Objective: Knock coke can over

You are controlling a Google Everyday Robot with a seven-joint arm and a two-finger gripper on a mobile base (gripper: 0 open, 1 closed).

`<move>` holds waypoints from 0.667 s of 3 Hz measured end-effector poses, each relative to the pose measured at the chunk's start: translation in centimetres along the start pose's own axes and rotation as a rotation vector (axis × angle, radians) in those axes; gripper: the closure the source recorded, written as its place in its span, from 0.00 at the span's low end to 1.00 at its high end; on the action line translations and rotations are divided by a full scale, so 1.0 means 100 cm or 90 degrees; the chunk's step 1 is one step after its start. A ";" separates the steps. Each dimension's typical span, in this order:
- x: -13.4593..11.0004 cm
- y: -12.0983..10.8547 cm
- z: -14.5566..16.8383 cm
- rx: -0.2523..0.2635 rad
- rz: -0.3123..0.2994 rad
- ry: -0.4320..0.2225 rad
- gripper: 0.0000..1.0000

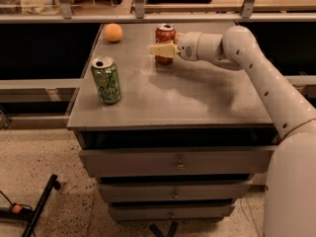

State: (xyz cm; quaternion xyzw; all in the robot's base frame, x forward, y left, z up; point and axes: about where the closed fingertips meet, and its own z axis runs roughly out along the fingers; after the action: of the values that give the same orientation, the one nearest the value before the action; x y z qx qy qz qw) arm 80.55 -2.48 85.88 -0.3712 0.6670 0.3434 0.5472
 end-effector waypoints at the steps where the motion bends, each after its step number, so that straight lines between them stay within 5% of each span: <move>1: -0.006 -0.008 -0.009 0.020 0.018 -0.026 0.87; 2: -0.033 -0.006 -0.017 0.032 -0.010 0.017 1.00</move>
Offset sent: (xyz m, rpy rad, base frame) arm 0.0045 -0.0698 0.0631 -0.2838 0.0051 -0.1235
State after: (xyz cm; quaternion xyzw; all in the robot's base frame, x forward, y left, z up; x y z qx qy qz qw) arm 80.68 -3.89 89.37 -0.3670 0.6798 0.3170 0.5502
